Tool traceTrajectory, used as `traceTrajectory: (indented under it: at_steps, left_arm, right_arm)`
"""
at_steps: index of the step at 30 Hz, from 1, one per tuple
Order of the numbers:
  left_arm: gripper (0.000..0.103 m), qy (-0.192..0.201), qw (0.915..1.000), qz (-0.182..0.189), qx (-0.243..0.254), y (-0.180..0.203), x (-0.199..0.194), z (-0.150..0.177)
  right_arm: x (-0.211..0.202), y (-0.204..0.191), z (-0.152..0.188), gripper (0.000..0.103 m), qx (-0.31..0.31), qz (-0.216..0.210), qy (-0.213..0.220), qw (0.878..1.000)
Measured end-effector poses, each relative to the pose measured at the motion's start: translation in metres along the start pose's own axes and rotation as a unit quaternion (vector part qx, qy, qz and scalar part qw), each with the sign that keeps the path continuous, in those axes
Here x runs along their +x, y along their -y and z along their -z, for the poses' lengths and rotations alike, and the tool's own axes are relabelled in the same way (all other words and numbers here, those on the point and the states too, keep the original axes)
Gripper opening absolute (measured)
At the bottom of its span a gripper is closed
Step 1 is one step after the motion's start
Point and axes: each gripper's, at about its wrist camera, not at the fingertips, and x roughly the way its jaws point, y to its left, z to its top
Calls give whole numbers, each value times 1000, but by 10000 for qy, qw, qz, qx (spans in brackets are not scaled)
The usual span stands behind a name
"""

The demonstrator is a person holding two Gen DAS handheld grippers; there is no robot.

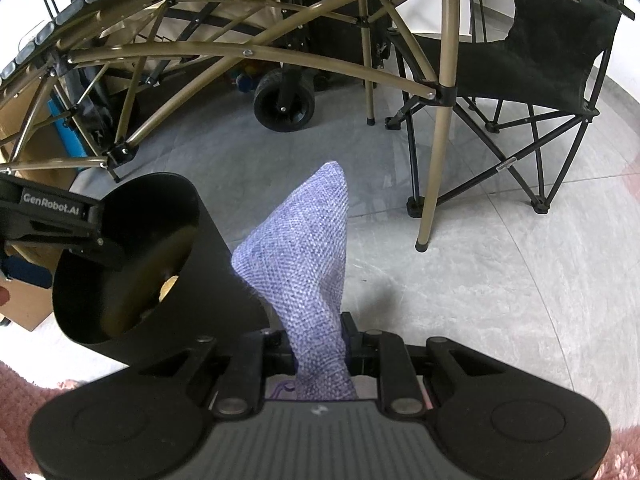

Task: Collect trash
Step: 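Open the left tool to drop the light-blue plush into the bin, then lower the purple pouch into the bin and open the right tool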

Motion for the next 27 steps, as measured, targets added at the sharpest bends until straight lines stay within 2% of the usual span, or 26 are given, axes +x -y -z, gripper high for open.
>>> traceTrajectory:
  at_steps: [18,27]
  left_arm:
    - [103,74,10000,10,21,-10,-7,3]
    - [103,221,9997,52,-77,-33,-18,8]
  right_arm:
    - [-6,-7,-2,18,-120,-50,71,9999]
    - [-16,-27,-6,18,-309,-132,174,9993]
